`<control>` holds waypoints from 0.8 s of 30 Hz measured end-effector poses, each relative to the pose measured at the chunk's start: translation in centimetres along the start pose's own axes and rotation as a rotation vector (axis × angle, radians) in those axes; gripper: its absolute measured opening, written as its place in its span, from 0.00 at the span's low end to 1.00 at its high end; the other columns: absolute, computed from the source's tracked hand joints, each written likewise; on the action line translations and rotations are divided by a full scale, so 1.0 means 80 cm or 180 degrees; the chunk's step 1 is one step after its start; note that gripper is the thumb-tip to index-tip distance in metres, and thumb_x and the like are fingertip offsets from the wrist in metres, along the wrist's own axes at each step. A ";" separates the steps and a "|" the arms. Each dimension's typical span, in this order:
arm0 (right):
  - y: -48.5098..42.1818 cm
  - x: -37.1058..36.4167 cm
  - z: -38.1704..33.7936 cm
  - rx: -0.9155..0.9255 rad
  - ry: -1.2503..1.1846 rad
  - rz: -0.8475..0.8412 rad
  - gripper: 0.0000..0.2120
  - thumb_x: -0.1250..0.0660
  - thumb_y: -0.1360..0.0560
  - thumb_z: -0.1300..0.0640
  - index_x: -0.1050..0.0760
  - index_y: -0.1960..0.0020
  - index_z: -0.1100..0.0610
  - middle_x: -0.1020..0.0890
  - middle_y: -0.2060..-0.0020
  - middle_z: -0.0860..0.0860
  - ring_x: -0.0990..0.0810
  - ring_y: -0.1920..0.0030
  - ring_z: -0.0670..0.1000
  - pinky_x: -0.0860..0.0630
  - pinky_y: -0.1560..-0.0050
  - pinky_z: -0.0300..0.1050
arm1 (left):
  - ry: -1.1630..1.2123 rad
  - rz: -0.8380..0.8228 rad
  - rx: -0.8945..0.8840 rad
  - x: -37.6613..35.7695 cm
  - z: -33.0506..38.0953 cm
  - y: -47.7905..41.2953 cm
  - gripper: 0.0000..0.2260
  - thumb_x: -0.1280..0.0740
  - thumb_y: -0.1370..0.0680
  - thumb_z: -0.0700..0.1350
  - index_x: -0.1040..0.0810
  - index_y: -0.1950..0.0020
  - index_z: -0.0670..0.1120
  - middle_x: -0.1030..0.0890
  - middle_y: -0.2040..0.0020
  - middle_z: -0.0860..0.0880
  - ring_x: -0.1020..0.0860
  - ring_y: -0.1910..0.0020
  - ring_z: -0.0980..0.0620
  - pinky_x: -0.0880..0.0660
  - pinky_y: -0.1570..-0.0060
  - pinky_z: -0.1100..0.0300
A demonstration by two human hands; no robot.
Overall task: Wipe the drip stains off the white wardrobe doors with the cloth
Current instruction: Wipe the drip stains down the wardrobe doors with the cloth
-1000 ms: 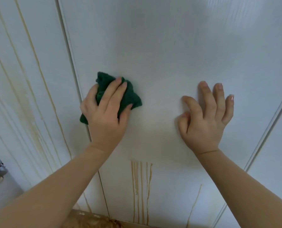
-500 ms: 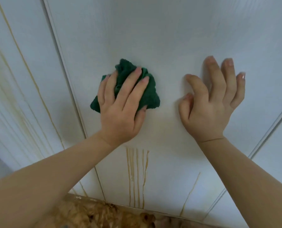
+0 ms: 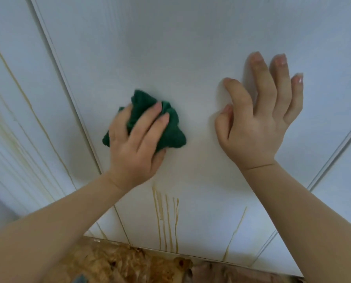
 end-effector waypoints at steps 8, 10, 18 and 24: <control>0.000 0.000 0.000 -0.0002 0.0052 -0.0035 0.14 0.44 0.29 0.62 0.26 0.46 0.54 0.23 0.40 0.59 0.31 0.36 0.61 0.41 0.31 0.56 | 0.0309 -0.1056 -0.2164 -0.028 0.115 0.151 0.18 0.32 0.24 0.47 0.29 0.35 0.51 0.30 0.34 0.55 0.29 0.40 0.49 0.40 0.30 0.51; 0.000 0.002 -0.003 0.0014 0.0037 -0.0004 0.14 0.43 0.29 0.62 0.26 0.46 0.54 0.23 0.40 0.59 0.31 0.36 0.61 0.42 0.31 0.56 | 0.0341 -0.0762 -0.1693 -0.016 0.097 0.115 0.16 0.33 0.23 0.45 0.29 0.35 0.50 0.29 0.35 0.53 0.31 0.37 0.47 0.40 0.30 0.49; 0.001 0.001 -0.004 0.0041 0.0086 0.0052 0.15 0.43 0.30 0.63 0.27 0.46 0.54 0.22 0.41 0.59 0.31 0.36 0.62 0.41 0.32 0.55 | 0.0028 0.0032 -0.0223 -0.021 0.058 0.106 0.23 0.37 0.23 0.49 0.37 0.28 0.51 0.39 0.25 0.55 0.36 0.37 0.44 0.41 0.34 0.51; 0.002 0.001 -0.004 0.0034 0.0039 0.0018 0.15 0.43 0.30 0.62 0.27 0.45 0.54 0.22 0.41 0.60 0.31 0.37 0.62 0.40 0.32 0.56 | 0.0306 -0.0941 -0.1729 -0.028 0.114 0.179 0.22 0.31 0.25 0.48 0.32 0.33 0.53 0.33 0.31 0.56 0.32 0.38 0.49 0.40 0.34 0.54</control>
Point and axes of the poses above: each hand's wrist, its own y-axis away from the middle knuckle, its own x-axis out of the back of the hand, z = x × y, the point moved 10 cm from there along -y, towards the middle knuckle
